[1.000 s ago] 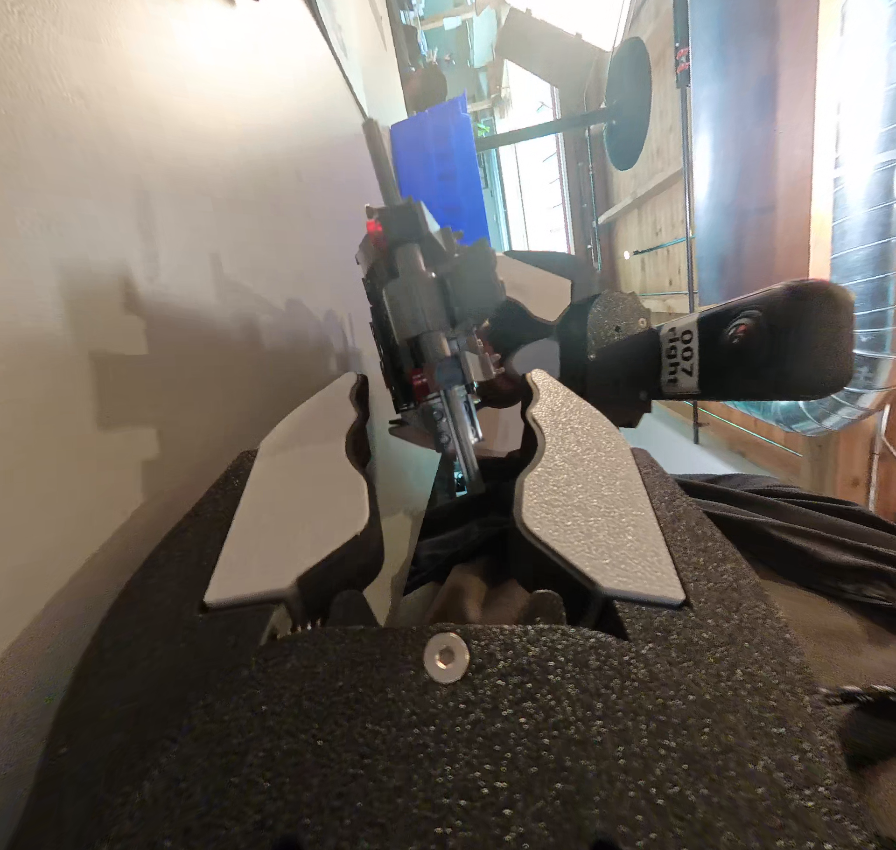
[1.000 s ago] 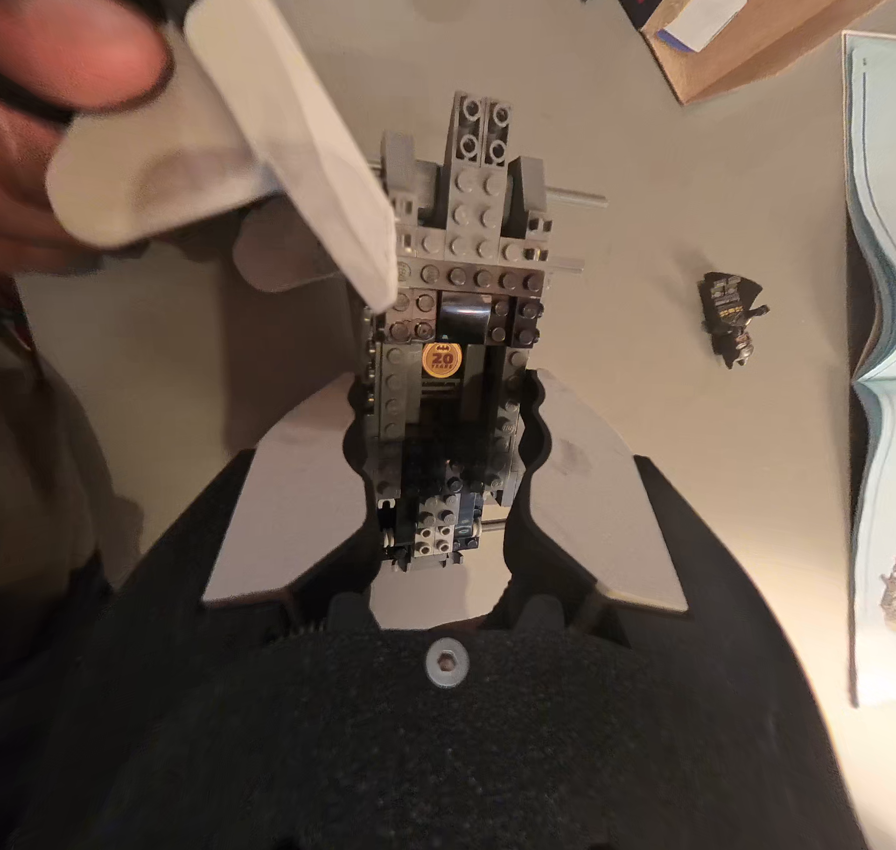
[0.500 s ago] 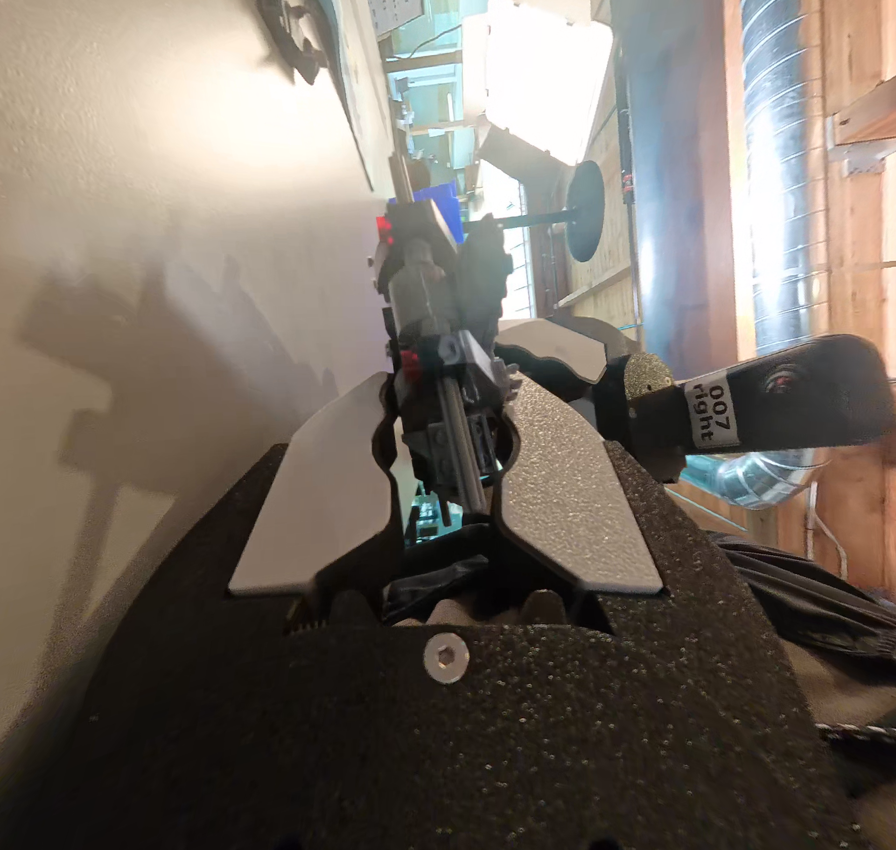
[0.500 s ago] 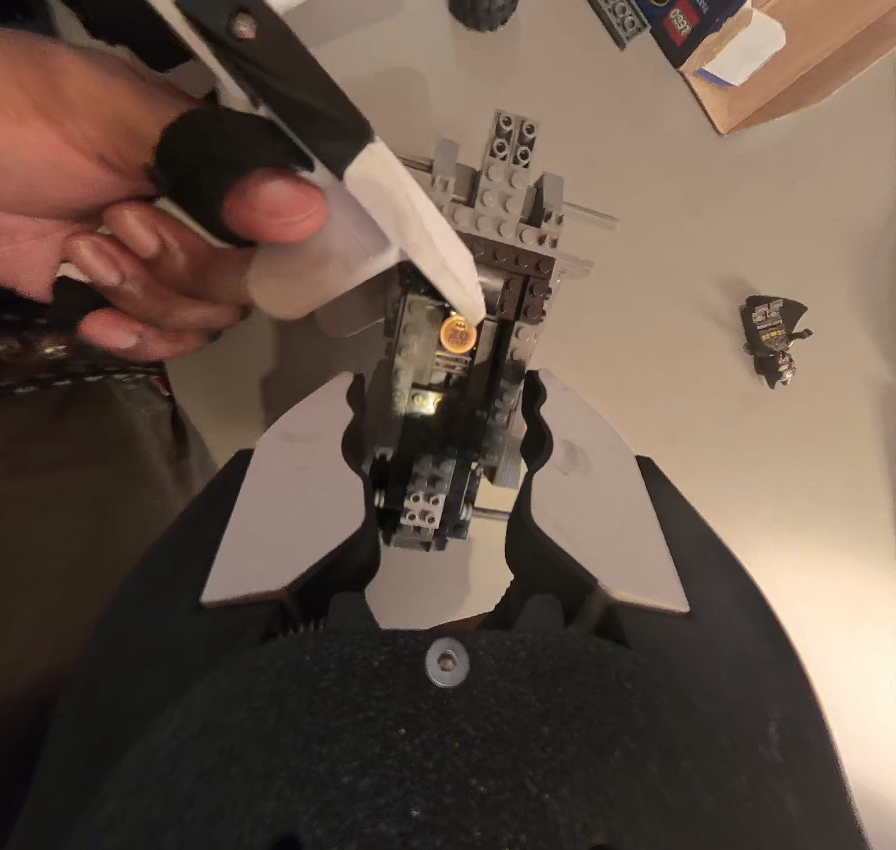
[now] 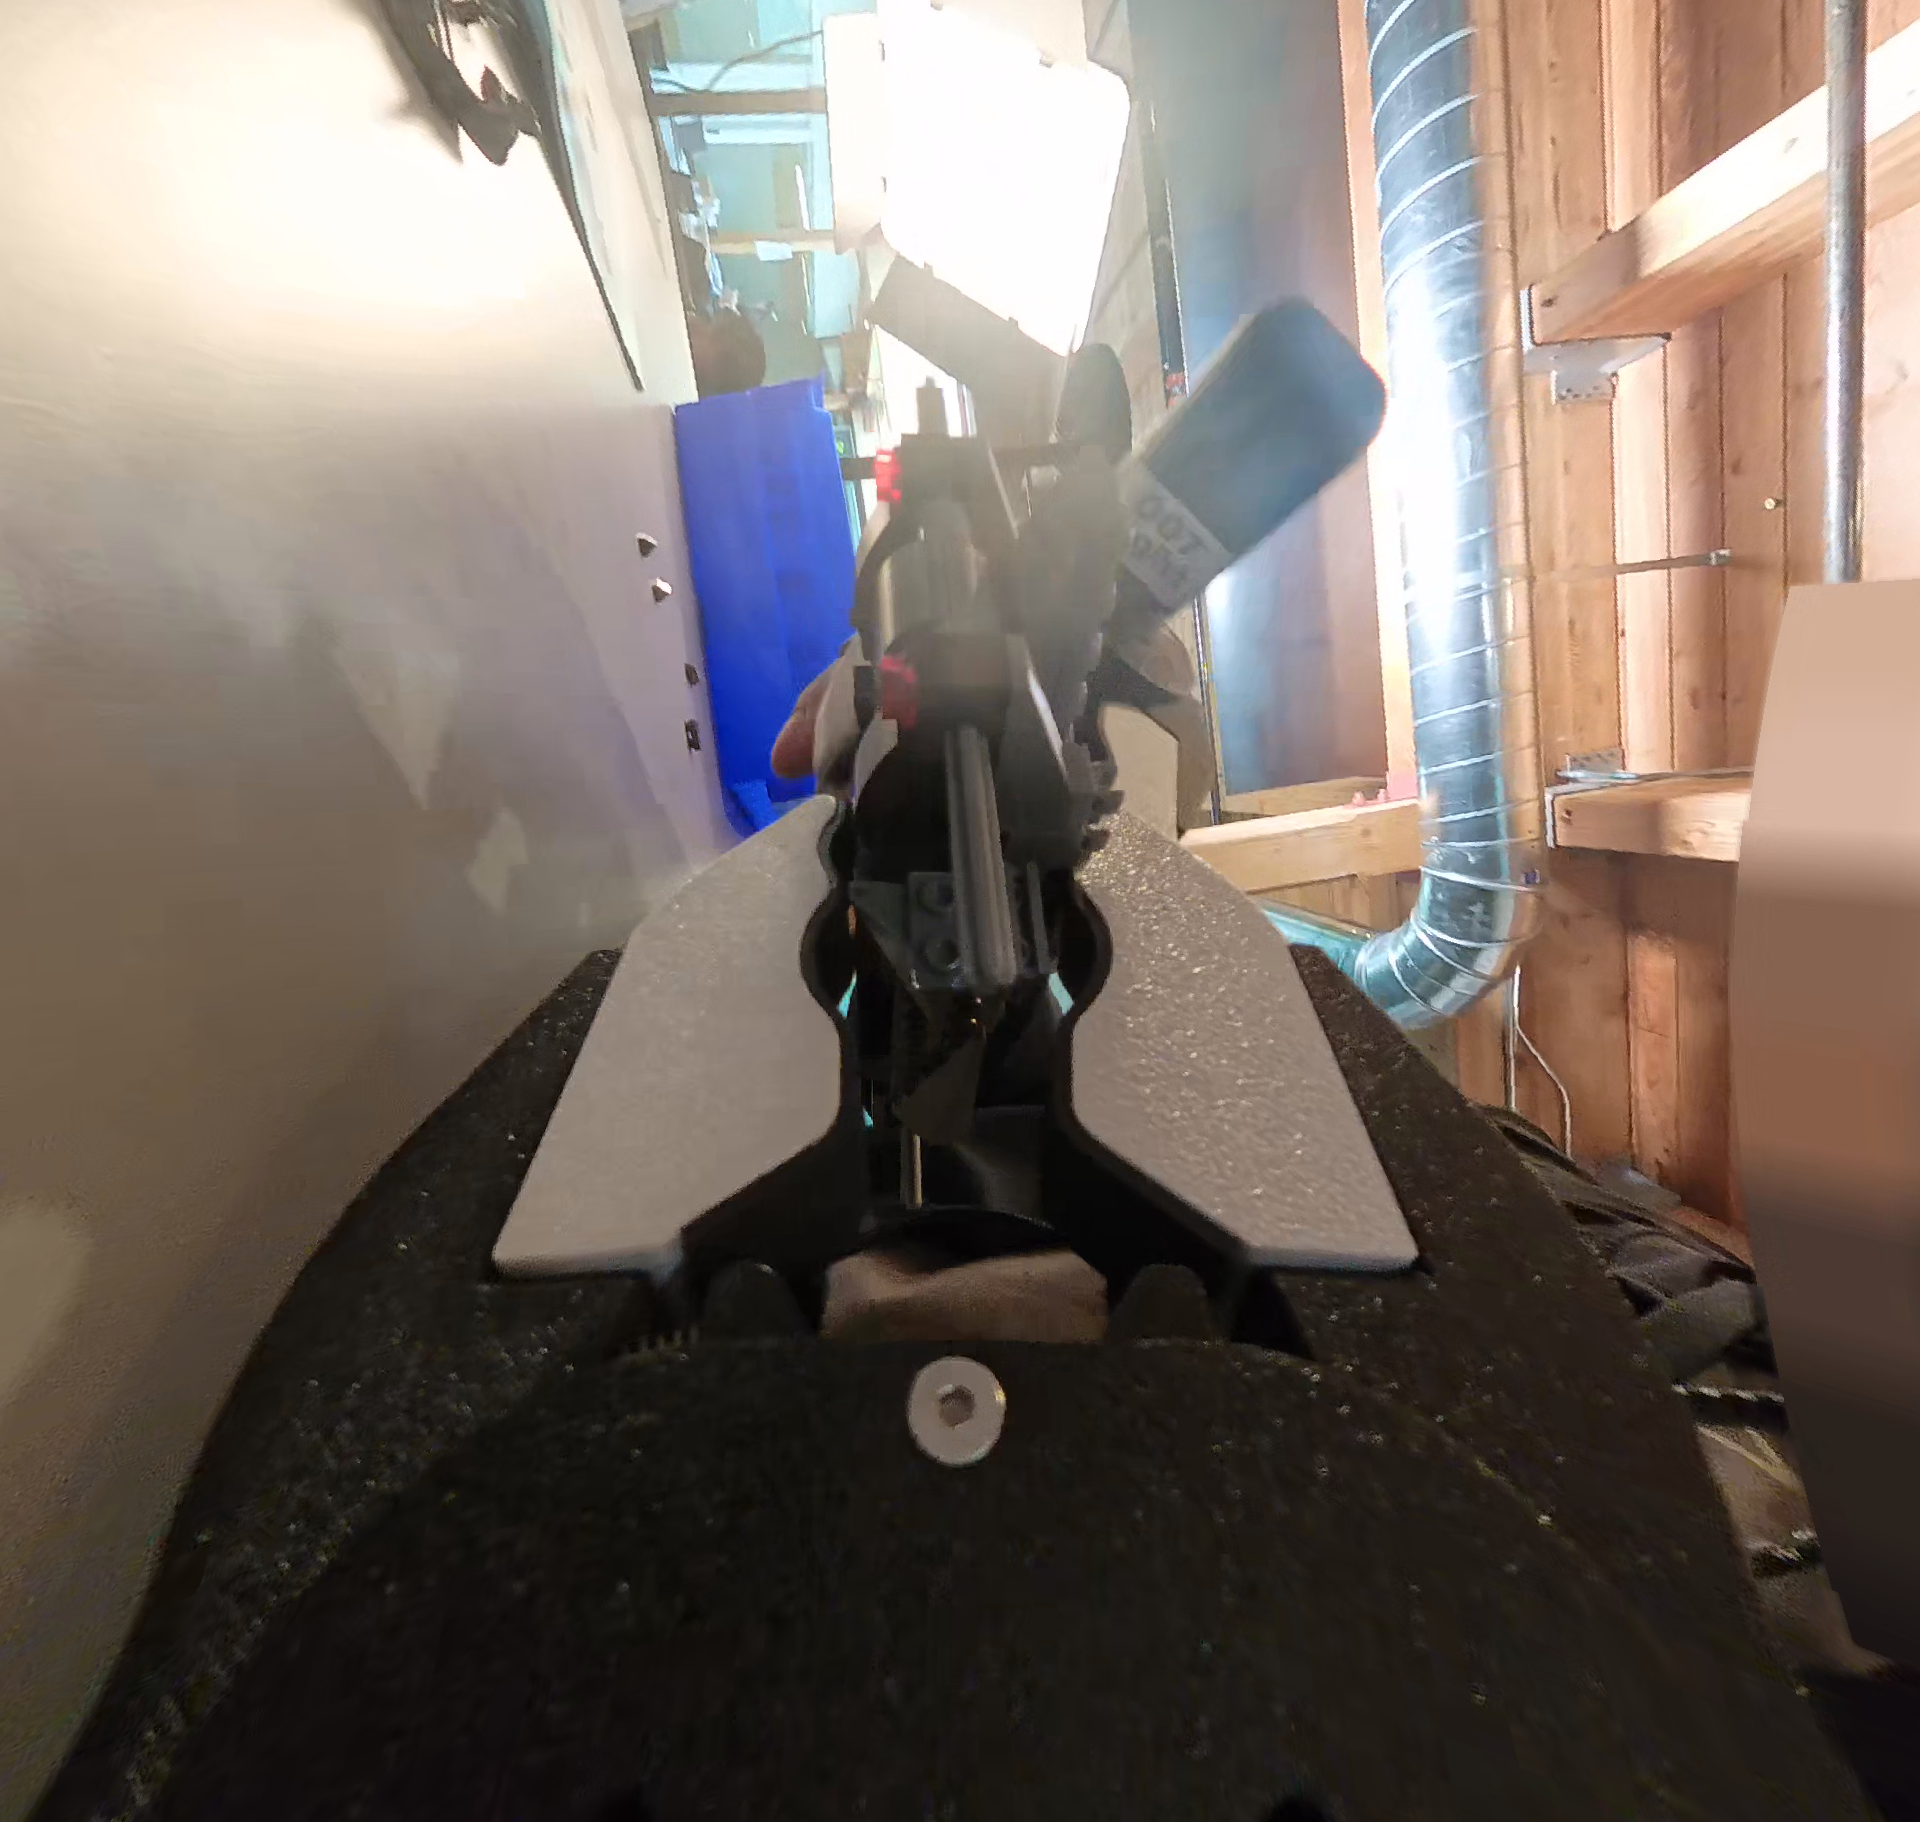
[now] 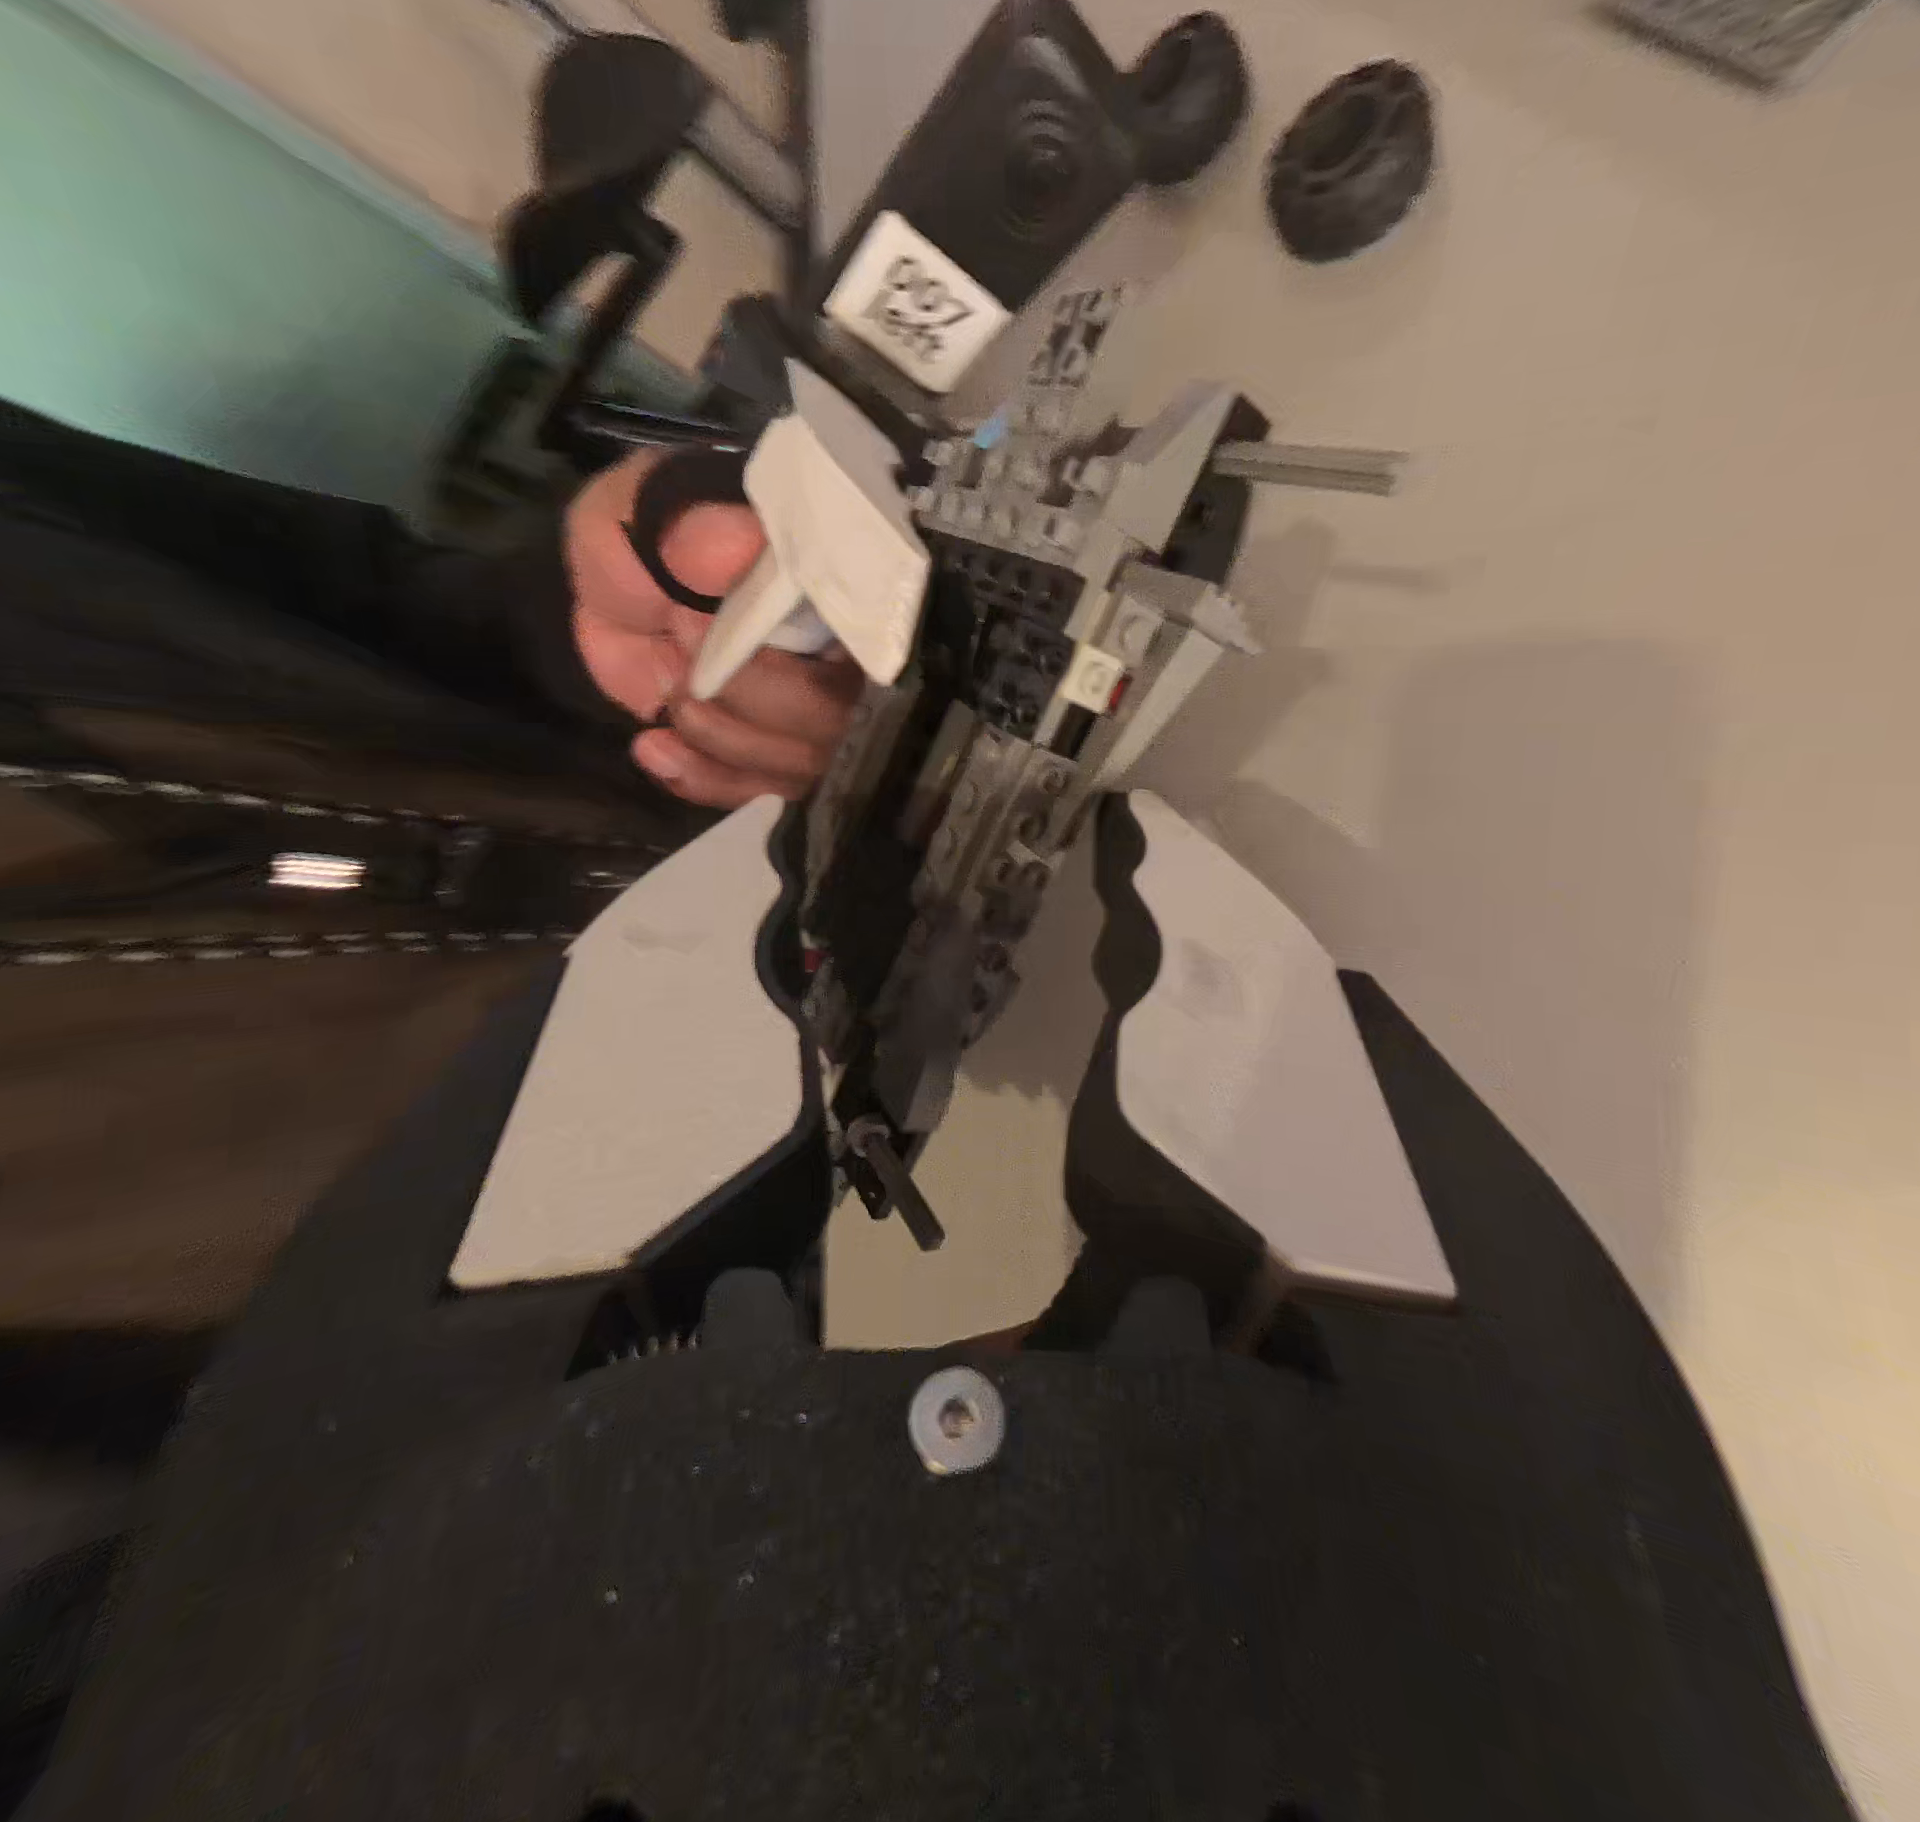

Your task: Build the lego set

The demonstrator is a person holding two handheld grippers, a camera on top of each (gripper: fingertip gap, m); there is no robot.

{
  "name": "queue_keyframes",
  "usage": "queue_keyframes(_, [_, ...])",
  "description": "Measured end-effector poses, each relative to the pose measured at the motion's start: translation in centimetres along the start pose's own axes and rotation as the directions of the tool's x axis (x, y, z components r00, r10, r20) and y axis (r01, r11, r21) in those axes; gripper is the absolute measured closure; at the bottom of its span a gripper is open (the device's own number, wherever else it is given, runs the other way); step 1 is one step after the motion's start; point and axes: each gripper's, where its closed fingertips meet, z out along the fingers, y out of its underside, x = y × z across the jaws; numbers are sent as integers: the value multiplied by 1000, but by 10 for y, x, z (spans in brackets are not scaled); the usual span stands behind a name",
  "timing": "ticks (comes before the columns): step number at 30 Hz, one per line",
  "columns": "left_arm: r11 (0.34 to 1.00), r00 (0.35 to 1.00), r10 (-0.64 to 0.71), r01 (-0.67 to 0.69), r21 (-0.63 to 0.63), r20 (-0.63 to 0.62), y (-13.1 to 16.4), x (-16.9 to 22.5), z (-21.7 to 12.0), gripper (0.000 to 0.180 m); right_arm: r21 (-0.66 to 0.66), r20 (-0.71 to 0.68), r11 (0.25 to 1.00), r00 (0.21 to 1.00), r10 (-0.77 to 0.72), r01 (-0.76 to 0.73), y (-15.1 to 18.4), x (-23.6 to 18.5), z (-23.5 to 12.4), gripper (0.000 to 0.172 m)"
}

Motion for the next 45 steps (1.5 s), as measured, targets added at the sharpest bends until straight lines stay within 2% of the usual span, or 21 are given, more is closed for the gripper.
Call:
queue_keyframes(1, [1000, 1000, 2, -2, -12, -7, 1, 2, -1, 144, 9, 41, 1000, 999, 18, -19, 0, -2, 3, 119])
queue_keyframes(3, [1000, 1000, 5, -5, -20, -23, 1, 6, -5, 144, 51, 72, 997, 996, 59, -63, -4, 0, 4, 139])
queue_keyframes(9, [998, 998, 58, -58, 31, -1, -8, 10, -11, 142, 218, 158, 950, 968, 193, -224, -19, 3, 8, 143])
queue_keyframes(12, [995, 997, 73, -72, 66, -6, -11, 11, -12, 133, 313, 191, 896, 945, 267, -316, -26, 8, 8, 144])
queue_keyframes(16, [989, 994, 106, -106, 104, 6, -13, 10, -12, 131, 399, 213, 827, 917, 337, -396, -29, 12, 10, 144])
queue_keyframes(20, [986, 993, 115, -115, 122, 13, -11, 9, -11, 132, 456, 215, 771, 896, 389, -444, -33, 14, 11, 144])
queue_keyframes(22, [980, 992, 122, -127, 152, 38, -14, 5, -13, 145, 476, 218, 755, 892, 396, -451, -35, 13, 14, 144])
queue_keyframes(23, [978, 991, 128, -131, 162, 31, -14, 6, -15, 145, 480, 203, 760, 898, 390, -438, -36, 12, 15, 144])
queue_keyframes(26, [976, 991, 129, -131, 172, 25, -12, 7, -19, 145, 445, 85, 842, 950, 301, -307, -37, 10, 17, 145])
queue_keyframes(28, [974, 992, 113, -120, 194, 47, -12, 6, -26, 146, 403, -55, 904, 982, 179, -143, -42, 14, 12, 146])
queue_keyframes(30, [969, 994, 98, -108, 221, 56, -13, 6, -36, 146, 363, -168, 931, 985, 30, 34, -56, 16, 1, 145])
queue_keyframes(32, [961, 992, 105, -119, 249, 71, -14, 9, -48, 146, 329, -239, 925, 965, -112, 189, -77, 18, -7, 144])
queue_keyframes(35, [947, 988, 129, -149, 286, 88, -12, 15, -64, 146, 211, -413, 902, 871, -267, 377, -106, 55, 2, 144])
queue_keyframes(38, [937, 986, 147, -166, 307, 84, -9, 22, -71, 146, 17, -476, 916, 809, -346, 402, -113, 100, 39, 144])
queue_keyframes(40, [932, 985, 151, -169, 320, 79, -6, 24, -74, 146, -64, -470, 928, 809, -353, 368, -112, 117, 62, 144])
queue_keyframes(45, [923, 987, 148, -163, 350, 69, 0, 25, -83, 146, -105, -548, 955, 785, -288, 277, -120, 141, 79, 146])
